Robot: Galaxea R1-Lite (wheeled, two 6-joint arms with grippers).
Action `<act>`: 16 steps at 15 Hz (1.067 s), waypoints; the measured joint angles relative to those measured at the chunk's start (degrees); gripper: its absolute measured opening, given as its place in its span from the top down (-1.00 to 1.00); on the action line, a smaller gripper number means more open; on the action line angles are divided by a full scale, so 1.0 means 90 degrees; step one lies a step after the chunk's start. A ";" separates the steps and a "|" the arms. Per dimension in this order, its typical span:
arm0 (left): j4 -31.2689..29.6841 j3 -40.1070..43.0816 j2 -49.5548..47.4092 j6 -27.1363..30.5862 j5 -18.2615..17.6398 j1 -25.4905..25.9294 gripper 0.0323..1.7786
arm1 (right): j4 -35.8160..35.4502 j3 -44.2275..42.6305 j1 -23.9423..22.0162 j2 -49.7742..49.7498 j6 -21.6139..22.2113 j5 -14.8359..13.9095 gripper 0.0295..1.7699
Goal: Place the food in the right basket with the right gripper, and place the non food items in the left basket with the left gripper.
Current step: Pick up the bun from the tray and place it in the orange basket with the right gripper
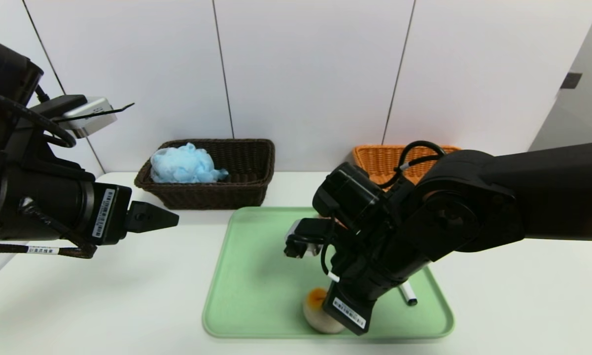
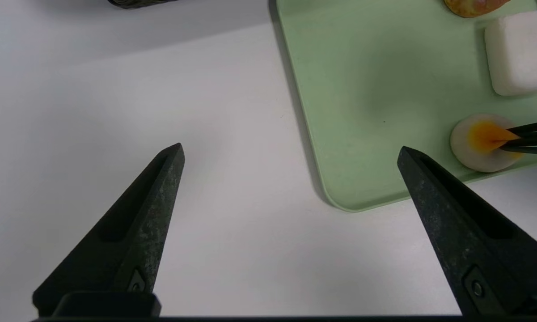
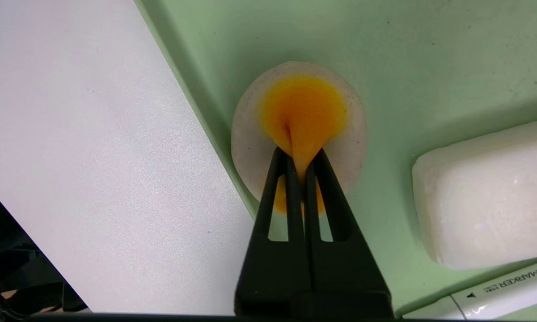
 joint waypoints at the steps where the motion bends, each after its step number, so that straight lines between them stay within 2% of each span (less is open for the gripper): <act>1: 0.0000 0.0000 0.0000 -0.0003 -0.0003 0.0000 -0.90 | 0.0005 0.0000 -0.0003 -0.0019 0.0000 0.0000 0.98; 7: 0.0000 -0.0012 -0.0099 -0.0005 -0.0003 0.0000 -0.90 | -0.0065 -0.0177 -0.0112 -0.0408 0.0148 -0.0019 0.98; 10: 0.0004 -0.0005 -0.0182 -0.0012 0.0000 -0.0001 -0.90 | -0.0099 -0.0576 -0.0372 -0.0891 0.0512 -0.0024 0.98; 13: 0.0007 0.0000 -0.0264 -0.0042 0.0000 -0.0001 -0.90 | -0.0356 -0.0738 -0.0928 -0.1449 0.0780 -0.0043 0.98; 16: 0.0007 -0.0005 -0.0306 -0.0043 -0.0003 -0.0007 -0.90 | -0.0983 -0.0763 -0.1764 -0.1822 0.1195 -0.0043 0.98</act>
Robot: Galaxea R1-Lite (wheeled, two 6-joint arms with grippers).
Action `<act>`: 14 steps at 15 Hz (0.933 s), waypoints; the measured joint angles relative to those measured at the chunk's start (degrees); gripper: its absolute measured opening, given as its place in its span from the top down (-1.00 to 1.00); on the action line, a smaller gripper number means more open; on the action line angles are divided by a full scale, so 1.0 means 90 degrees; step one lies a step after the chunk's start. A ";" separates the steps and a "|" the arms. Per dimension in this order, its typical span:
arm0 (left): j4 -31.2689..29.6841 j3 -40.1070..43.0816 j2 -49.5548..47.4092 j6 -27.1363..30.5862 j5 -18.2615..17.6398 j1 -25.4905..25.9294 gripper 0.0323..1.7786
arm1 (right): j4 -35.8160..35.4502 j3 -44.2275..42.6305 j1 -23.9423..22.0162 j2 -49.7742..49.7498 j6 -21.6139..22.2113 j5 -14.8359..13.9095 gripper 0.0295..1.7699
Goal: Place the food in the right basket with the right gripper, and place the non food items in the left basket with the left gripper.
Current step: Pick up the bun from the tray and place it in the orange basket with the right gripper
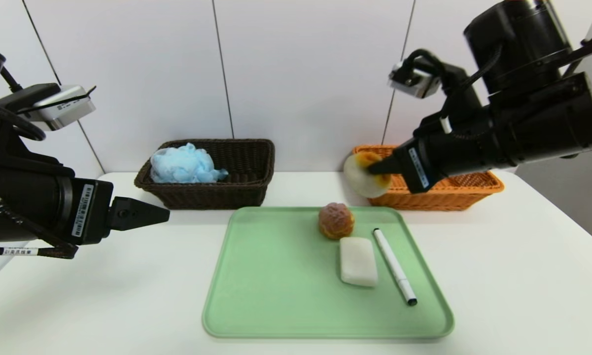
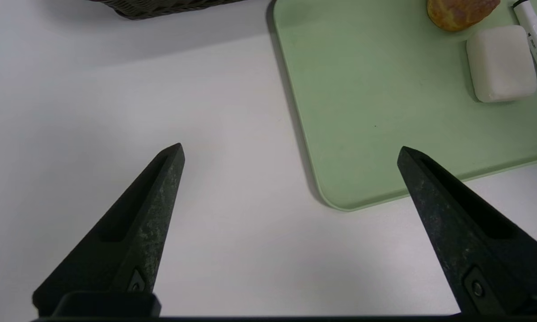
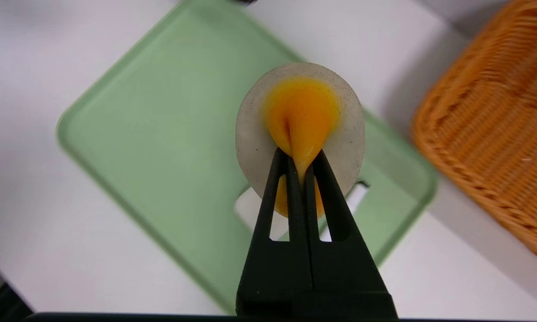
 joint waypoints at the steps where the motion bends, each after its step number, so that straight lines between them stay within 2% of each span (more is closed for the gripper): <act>1: -0.0003 0.0000 -0.0004 0.0001 0.0003 0.0000 -0.90 | -0.0225 0.0000 -0.0289 -0.0050 0.0126 0.0000 0.98; 7: -0.0016 -0.0043 0.0015 0.0001 0.0000 -0.0003 -0.90 | -0.0524 -0.0107 -0.1800 0.0416 0.0301 -0.0011 0.98; 10: -0.0016 -0.0038 0.0037 0.0004 0.0003 -0.0003 -0.90 | -0.0530 -0.0337 -0.2163 0.0914 0.0316 0.0004 0.98; 14: -0.0015 0.0012 0.0061 -0.0022 0.0000 -0.0003 -0.90 | -0.0527 -0.0811 -0.2304 0.1696 0.0324 0.0004 0.98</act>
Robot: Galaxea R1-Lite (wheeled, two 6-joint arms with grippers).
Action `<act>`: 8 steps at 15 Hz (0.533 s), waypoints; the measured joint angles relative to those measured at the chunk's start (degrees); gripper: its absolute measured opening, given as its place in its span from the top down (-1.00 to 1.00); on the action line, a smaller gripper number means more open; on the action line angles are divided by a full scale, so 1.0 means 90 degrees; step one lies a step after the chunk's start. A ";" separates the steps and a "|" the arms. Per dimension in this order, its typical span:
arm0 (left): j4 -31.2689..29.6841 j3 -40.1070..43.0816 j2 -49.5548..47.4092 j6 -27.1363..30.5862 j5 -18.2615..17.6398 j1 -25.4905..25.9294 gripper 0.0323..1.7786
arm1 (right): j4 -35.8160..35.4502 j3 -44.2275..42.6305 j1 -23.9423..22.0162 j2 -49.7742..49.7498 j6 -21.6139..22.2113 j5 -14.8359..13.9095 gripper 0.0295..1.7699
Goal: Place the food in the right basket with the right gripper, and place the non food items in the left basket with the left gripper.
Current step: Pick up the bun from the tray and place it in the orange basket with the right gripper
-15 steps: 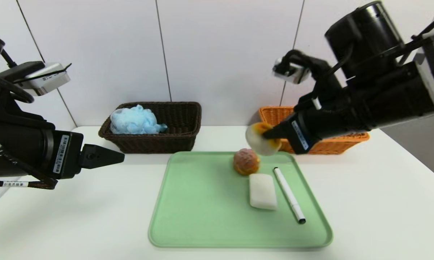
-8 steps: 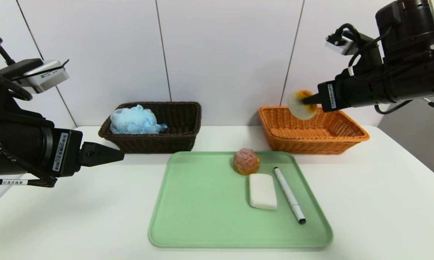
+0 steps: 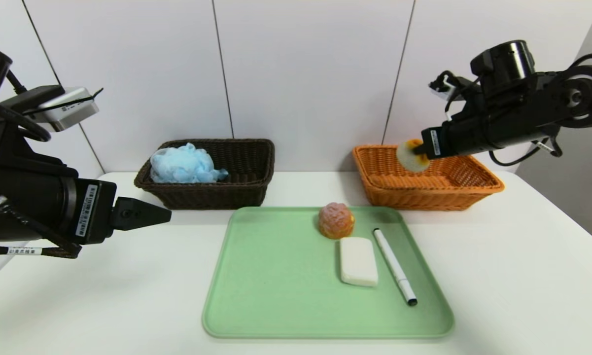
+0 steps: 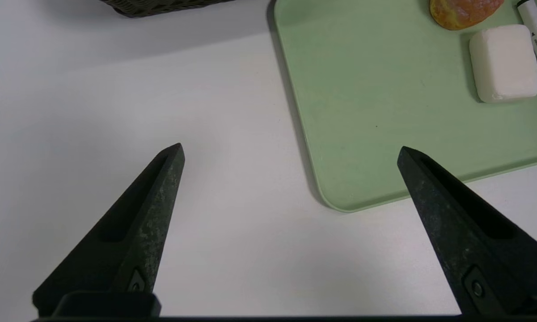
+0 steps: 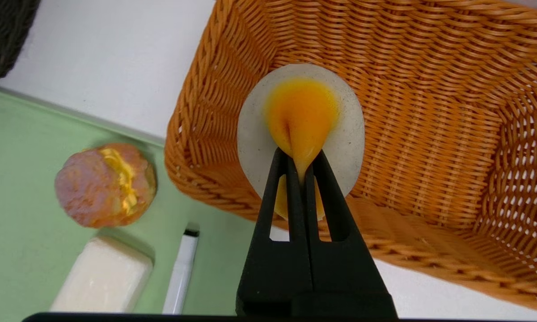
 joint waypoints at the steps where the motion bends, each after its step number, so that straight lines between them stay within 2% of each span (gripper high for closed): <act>1: -0.0001 0.0000 0.0012 -0.0003 0.0000 0.0000 -0.90 | 0.0000 -0.0141 -0.0008 0.0190 0.0000 0.0003 0.98; 8: -0.0001 0.0000 0.0079 -0.0018 0.0003 0.0000 -0.90 | 0.0054 -0.1231 -0.0011 0.1504 -0.0003 0.0005 0.98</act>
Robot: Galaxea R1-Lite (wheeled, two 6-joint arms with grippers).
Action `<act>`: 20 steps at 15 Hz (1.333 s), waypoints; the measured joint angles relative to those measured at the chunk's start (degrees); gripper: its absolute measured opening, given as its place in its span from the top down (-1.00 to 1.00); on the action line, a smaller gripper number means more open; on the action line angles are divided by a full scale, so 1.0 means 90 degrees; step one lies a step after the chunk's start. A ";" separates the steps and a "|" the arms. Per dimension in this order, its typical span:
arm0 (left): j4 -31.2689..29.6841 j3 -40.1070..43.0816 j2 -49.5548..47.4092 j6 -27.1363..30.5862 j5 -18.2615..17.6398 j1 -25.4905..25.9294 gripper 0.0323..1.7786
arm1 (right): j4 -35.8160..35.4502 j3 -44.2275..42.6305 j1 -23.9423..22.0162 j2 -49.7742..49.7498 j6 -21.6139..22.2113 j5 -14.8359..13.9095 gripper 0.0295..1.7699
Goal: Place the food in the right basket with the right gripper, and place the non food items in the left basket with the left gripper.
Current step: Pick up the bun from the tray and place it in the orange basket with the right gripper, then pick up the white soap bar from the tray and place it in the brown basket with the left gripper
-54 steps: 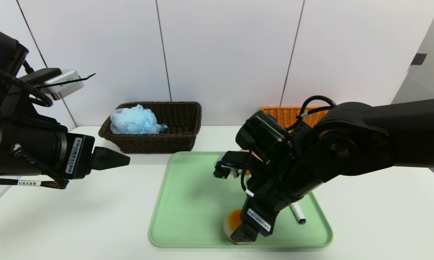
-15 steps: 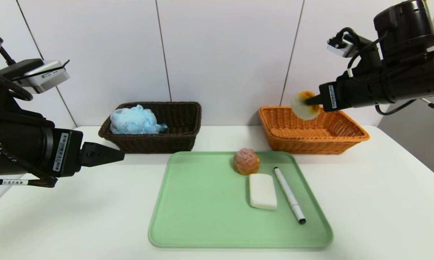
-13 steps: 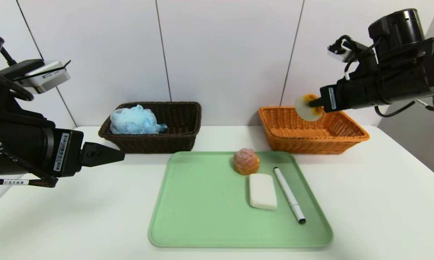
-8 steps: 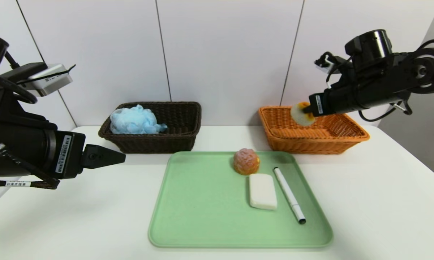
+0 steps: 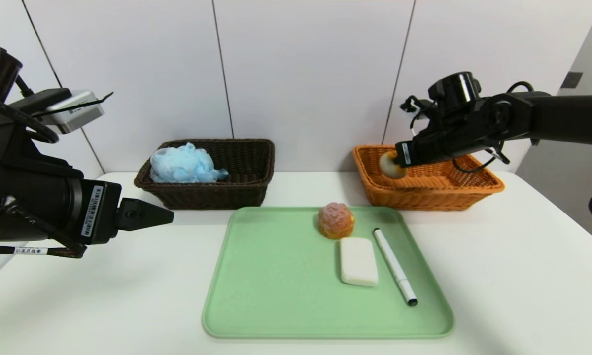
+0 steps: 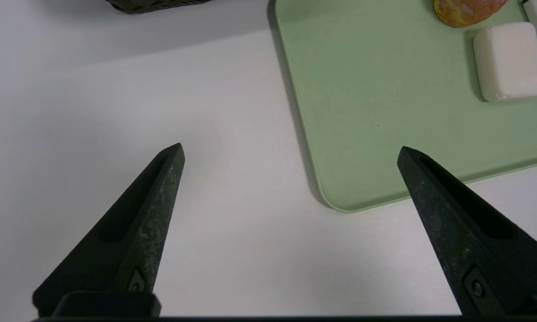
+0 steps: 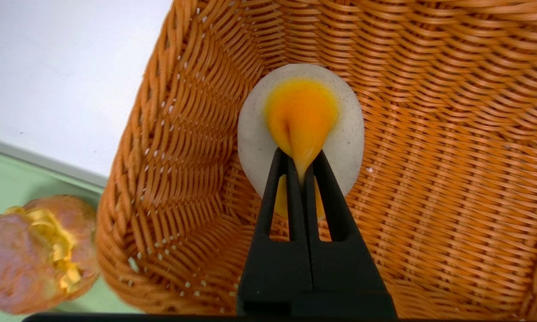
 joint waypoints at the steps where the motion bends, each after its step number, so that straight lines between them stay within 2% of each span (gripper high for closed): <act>1: 0.0000 0.0000 0.0009 -0.0005 -0.0003 0.0000 -0.90 | 0.0004 -0.0065 0.0005 0.0111 -0.0008 0.0003 0.82; 3: 0.0001 -0.0004 0.0026 -0.0005 0.0000 0.0000 -0.90 | 0.0028 -0.0138 0.0005 0.0270 -0.0018 0.0037 0.42; 5: 0.0000 -0.0007 0.0035 -0.0007 0.0000 0.0000 -0.90 | 0.0037 -0.0150 0.0008 0.0316 -0.0020 0.0058 0.10; 9: 0.0000 -0.0014 0.0041 -0.0027 0.0000 0.0000 -0.90 | 0.0257 -0.0153 0.0005 0.0108 -0.0027 0.0230 -0.31; 11: 0.0000 -0.0016 0.0035 -0.0099 0.0000 0.0000 -0.90 | 0.0493 -0.0153 0.0008 -0.0158 -0.0027 0.0410 -0.45; 15: 0.0000 -0.0016 -0.0039 -0.0104 0.0000 0.0000 -0.90 | 0.0990 -0.0233 -0.0001 -0.0714 -0.0064 0.0444 -0.64; 20: 0.0009 -0.0009 -0.0229 -0.0141 0.0000 0.0000 -0.90 | 0.1704 -0.0190 -0.0016 -0.1559 -0.0008 0.0485 -0.78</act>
